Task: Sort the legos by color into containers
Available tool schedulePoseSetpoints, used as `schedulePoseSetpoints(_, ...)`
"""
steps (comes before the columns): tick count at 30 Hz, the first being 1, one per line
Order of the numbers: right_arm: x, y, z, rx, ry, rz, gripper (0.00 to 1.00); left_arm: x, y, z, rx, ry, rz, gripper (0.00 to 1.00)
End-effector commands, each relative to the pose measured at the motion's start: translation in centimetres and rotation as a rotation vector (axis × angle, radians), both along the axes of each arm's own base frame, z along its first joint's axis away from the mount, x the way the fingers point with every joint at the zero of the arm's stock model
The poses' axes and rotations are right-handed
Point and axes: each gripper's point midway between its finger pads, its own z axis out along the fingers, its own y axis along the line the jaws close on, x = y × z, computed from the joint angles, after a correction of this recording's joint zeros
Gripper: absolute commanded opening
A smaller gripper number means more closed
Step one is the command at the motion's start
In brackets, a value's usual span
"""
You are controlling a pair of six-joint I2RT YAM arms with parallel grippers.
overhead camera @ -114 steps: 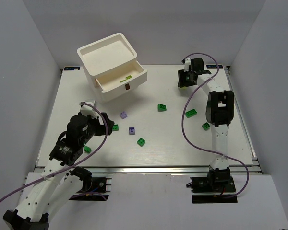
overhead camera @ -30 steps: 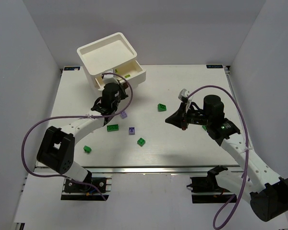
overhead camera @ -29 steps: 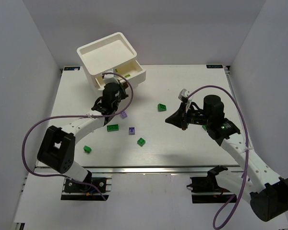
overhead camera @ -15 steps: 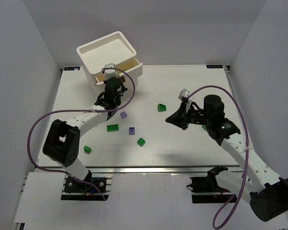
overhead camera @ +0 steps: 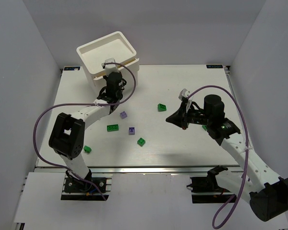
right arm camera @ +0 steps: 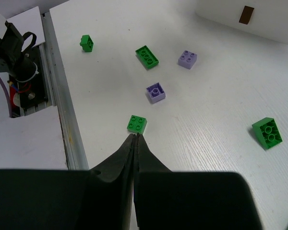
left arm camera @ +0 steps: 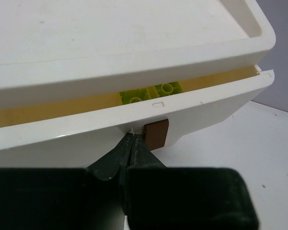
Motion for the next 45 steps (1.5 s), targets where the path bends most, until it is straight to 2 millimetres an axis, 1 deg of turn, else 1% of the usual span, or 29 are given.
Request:
schedulePoseSetpoints(1,0.4,0.0,0.6,0.008,-0.039,0.003,0.0,0.8,0.8,2.6,0.01,-0.051,0.046,0.12)
schedulePoseSetpoints(4,0.5,0.0,0.5,0.006,-0.036,0.003,0.0,1.0,1.0,2.5,0.017,-0.041,0.056,0.14)
schedulePoseSetpoints(7,0.5,0.1,0.4,0.006,-0.035,0.005,0.0,0.9,1.4,2.7,0.022,-0.046,0.082,0.28)
schedulePoseSetpoints(10,0.4,0.1,0.3,0.006,-0.033,0.006,0.0,0.9,1.9,2.7,0.041,-0.04,0.106,0.32)
schedulePoseSetpoints(14,0.5,0.0,0.3,0.005,-0.032,0.003,0.0,1.0,2.3,2.8,0.069,-0.037,0.128,0.33)
schedulePoseSetpoints(24,0.6,0.0,0.1,0.004,-0.027,0.002,0.0,1.6,3.1,2.1,0.113,-0.011,0.19,0.33)
schedulePoseSetpoints(32,0.6,0.0,0.0,0.001,-0.024,0.004,0.0,1.6,3.0,2.3,0.107,-0.011,0.183,0.33)
schedulePoseSetpoints(34,0.6,0.0,-0.1,0.0,-0.021,0.005,0.0,1.0,3.0,2.5,0.101,-0.003,0.173,0.33)
schedulePoseSetpoints(35,0.6,0.0,-0.1,0.001,-0.025,0.007,0.0,0.9,2.6,2.6,0.081,-0.002,0.143,0.34)
schedulePoseSetpoints(36,0.6,0.0,-0.2,-0.002,-0.028,0.01,0.0,0.2,2.4,3.2,0.065,-0.007,0.118,0.35)
schedulePoseSetpoints(37,0.7,0.0,-0.2,-0.003,-0.026,0.01,0.0,-0.2,2.1,3.1,0.057,0.007,0.085,0.37)
schedulePoseSetpoints(38,0.6,0.0,-0.2,-0.002,-0.03,0.018,0.0,-0.6,0.8,3.2,0.031,0.014,0.004,0.39)
schedulePoseSetpoints(39,0.5,0.0,-0.3,-0.003,-0.032,0.024,0.0,-1.2,0.2,3.3,0.018,0.021,-0.045,0.47)
schedulePoseSetpoints(40,0.5,0.1,-0.6,-0.006,-0.024,0.031,0.0,-2.5,-0.1,4.1,0.006,0.021,-0.096,0.51)
schedulePoseSetpoints(41,0.4,0.2,-0.8,-0.008,-0.017,0.04,0.0,-3.3,-0.7,4.4,-0.005,0.018,-0.149,0.56)
schedulePoseSetpoints(42,0.4,0.1,-1.0,-0.012,-0.01,0.041,0.03,-4.3,-2.2,4.7,-0.016,0.021,-0.257,0.66)
schedulePoseSetpoints(43,0.4,0.3,-1.3,-0.02,-0.007,0.054,0.14,-6.0,-2.3,5.2,-0.015,0.013,-0.307,0.71)
schedulePoseSetpoints(44,0.3,0.4,-1.4,-0.023,-0.004,0.065,0.18,-7.0,-2.7,5.6,-0.017,0.008,-0.356,0.75)
schedulePoseSetpoints(45,0.2,0.4,-1.8,-0.031,0.008,0.072,0.21,-8.3,-3.6,5.7,-0.028,0.01,-0.43,0.79)
